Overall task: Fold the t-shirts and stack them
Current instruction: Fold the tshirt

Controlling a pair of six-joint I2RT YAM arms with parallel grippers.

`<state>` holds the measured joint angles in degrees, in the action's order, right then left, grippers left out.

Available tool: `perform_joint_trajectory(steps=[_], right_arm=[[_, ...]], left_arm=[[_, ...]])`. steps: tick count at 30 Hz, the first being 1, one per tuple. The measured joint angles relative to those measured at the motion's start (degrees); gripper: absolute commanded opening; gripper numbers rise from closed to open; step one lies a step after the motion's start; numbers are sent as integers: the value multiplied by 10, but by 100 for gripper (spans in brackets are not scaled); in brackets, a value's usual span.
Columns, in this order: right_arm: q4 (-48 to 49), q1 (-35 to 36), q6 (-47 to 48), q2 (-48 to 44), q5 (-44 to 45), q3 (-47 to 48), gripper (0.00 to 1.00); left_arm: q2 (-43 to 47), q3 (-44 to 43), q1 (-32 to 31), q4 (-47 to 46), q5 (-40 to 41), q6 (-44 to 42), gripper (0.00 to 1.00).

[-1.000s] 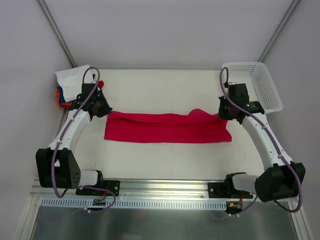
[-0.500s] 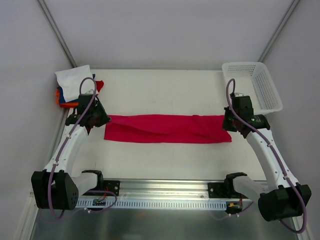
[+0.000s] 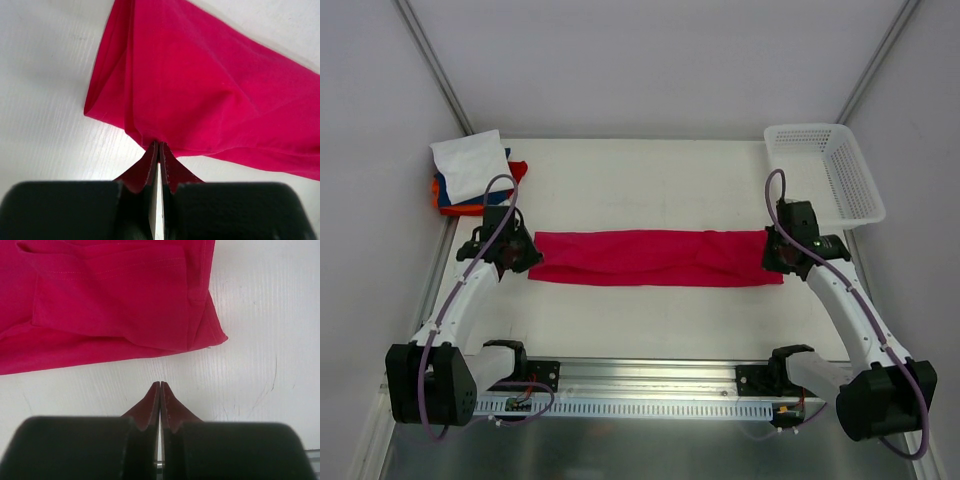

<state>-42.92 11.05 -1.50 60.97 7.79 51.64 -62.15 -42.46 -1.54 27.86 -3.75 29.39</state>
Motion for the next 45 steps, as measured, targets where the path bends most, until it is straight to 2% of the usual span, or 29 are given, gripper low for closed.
perform_joint_trajectory(steps=[3,4,6,8,9,10,17,29,31,32,34,35,36,40,45], right_arm=[[8,0,0,7,-1,0,6],[10,0,0,10,-1,0,10],[14,0,0,15,-2,0,15],[19,0,0,21,-5,0,15],[23,0,0,24,-7,0,15],[26,0,0,27,-8,0,15],[64,3,0,80,-32,1,11],[123,67,-1,262,-58,77,14],[127,75,-2,270,-59,86,14],[128,79,-3,272,-59,90,14],[131,87,-4,274,-61,94,14],[132,89,-5,274,-61,95,14],[133,91,-5,274,-61,95,14],[133,94,-5,274,-61,95,14],[133,94,-5,274,-61,95,14]], left_arm=[[1,14,0,0,7,0,0],[1,19,0,0,10,0,5],[1,25,0,3,14,-2,40],[1,29,0,3,17,-1,87],[1,30,0,4,20,0,97],[1,30,0,5,25,3,99],[0,27,0,6,37,6,99],[-75,-9,-5,-46,24,2,99],[-89,-9,-8,-67,16,0,90],[-94,-9,-8,-76,12,0,74],[-105,-7,-8,-99,7,-2,61],[-109,-4,-8,-112,4,-1,51],[-111,2,-8,-129,0,2,47],[-123,31,-8,-166,-6,3,36],[-144,47,-8,-184,-6,3,41]])
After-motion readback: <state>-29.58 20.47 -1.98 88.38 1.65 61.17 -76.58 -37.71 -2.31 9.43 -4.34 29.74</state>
